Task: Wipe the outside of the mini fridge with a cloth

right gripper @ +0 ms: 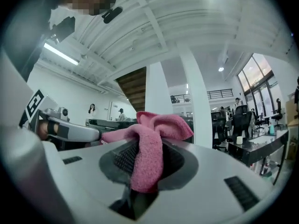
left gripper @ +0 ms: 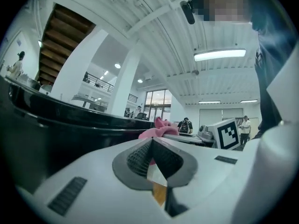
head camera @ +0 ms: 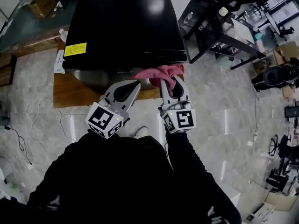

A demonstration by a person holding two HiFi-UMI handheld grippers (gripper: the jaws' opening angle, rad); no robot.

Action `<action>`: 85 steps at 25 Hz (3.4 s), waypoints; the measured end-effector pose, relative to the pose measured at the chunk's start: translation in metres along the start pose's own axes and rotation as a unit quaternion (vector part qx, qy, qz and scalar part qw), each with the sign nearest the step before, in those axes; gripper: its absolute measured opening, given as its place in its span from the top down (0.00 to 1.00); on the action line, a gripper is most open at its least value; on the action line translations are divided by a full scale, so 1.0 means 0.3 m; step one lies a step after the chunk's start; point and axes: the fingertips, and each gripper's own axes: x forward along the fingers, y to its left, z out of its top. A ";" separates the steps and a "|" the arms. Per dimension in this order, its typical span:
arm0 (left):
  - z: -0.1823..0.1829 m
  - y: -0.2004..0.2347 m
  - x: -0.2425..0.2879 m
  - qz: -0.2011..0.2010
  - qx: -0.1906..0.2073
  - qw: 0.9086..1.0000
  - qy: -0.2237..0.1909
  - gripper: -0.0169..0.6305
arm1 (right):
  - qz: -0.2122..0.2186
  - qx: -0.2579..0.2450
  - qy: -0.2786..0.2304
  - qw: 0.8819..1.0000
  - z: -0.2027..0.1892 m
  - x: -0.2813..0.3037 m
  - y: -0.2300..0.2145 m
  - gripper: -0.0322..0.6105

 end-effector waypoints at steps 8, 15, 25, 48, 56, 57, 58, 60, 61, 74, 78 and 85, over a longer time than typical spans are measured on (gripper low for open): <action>0.019 -0.032 0.123 0.016 0.026 0.999 -0.036 0.96 | 0.036 -0.073 0.001 0.997 -0.038 0.050 -0.053 0.79; -0.145 0.039 0.206 0.067 0.014 0.998 0.000 0.96 | 0.062 -0.070 0.053 0.994 -0.224 0.071 -0.072 0.80; -0.538 0.112 0.219 0.102 -0.008 0.992 0.078 0.96 | 0.082 -0.016 0.152 0.985 -0.632 0.094 -0.013 0.80; -1.377 0.258 0.203 0.159 -0.069 0.954 0.246 0.96 | 0.049 0.039 0.341 0.938 -1.479 0.085 -0.036 0.80; -1.318 0.216 0.104 0.164 -0.084 0.950 0.251 0.96 | 0.082 0.048 0.351 0.931 -1.399 0.024 -0.002 0.79; -1.289 0.196 0.094 0.160 -0.089 0.951 0.249 0.96 | 0.092 0.048 0.345 0.933 -1.357 0.006 0.007 0.79; -1.255 0.171 0.085 0.154 -0.093 0.952 0.247 0.96 | 0.103 0.048 0.338 0.934 -1.310 -0.016 0.016 0.79; -1.170 0.110 0.064 0.137 -0.097 0.956 0.240 0.96 | 0.127 0.049 0.323 0.937 -1.204 -0.068 0.032 0.79; -1.120 0.077 0.049 0.129 -0.096 0.959 0.235 0.96 | 0.137 0.049 0.314 0.938 -1.144 -0.095 0.040 0.79; -0.252 -0.141 -0.082 0.085 -0.017 0.989 0.122 0.96 | 0.267 0.021 0.147 0.952 -0.203 -0.210 0.120 0.79; 0.052 -0.105 -0.102 0.087 0.020 0.993 0.082 0.96 | 0.299 -0.029 0.100 0.949 0.085 -0.111 0.134 0.79; 0.526 0.120 -0.193 0.101 0.095 0.990 0.009 0.96 | 0.363 -0.099 0.085 0.922 0.492 0.162 0.225 0.79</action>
